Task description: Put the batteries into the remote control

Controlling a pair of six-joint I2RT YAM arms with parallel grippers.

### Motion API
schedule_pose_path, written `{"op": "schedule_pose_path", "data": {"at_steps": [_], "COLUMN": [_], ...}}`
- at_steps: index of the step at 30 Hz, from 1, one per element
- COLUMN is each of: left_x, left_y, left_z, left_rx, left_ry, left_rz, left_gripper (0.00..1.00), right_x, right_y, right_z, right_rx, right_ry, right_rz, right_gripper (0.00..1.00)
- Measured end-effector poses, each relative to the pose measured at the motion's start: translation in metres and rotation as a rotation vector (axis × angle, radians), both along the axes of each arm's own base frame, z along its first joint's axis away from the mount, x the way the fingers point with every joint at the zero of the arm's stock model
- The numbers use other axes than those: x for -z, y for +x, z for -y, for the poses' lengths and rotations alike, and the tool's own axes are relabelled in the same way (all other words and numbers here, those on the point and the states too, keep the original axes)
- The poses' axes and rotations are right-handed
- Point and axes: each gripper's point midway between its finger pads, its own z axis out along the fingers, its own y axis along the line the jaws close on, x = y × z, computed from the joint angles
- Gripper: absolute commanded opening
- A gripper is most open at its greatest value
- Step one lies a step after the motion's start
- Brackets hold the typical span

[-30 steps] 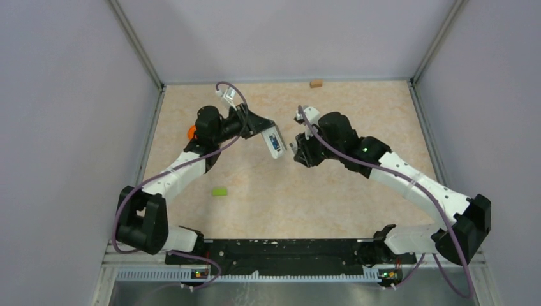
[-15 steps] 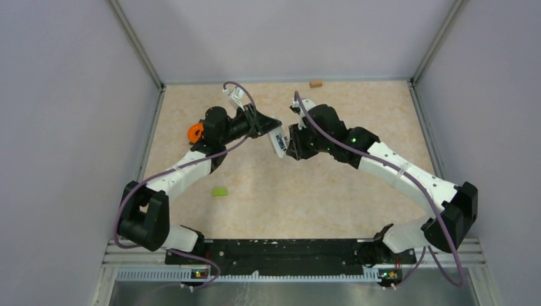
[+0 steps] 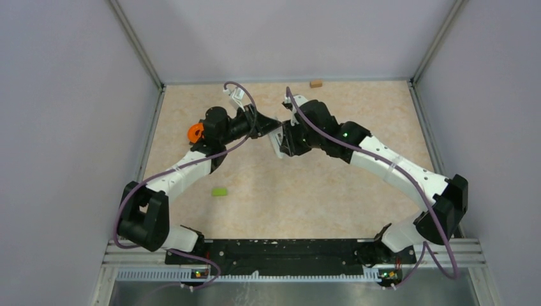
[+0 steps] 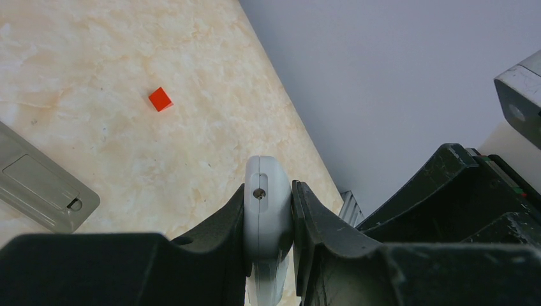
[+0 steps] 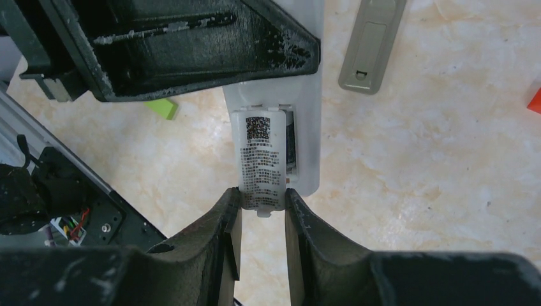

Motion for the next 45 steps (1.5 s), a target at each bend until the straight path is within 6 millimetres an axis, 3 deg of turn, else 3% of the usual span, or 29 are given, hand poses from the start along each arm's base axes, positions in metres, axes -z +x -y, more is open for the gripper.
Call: {"op": "schedule_pose_path", "data": {"at_steps": [15,45], "left_x": [-0.005,-0.005], "left_y": [-0.006,-0.018], "left_z": [0.000,0.004], "left_rx": [0.021,0.093], "left_ry": [-0.004,-0.002], "left_rz": [0.006,0.005], "left_gripper": [0.00,0.00], "right_x": [0.012,0.015], "right_y": [0.003,-0.007], "right_z": [-0.003,-0.006], "right_rx": [0.020,-0.027], "right_ry": [-0.065,-0.083], "right_rz": [-0.058,-0.111], "right_gripper": [0.24,0.28]}}
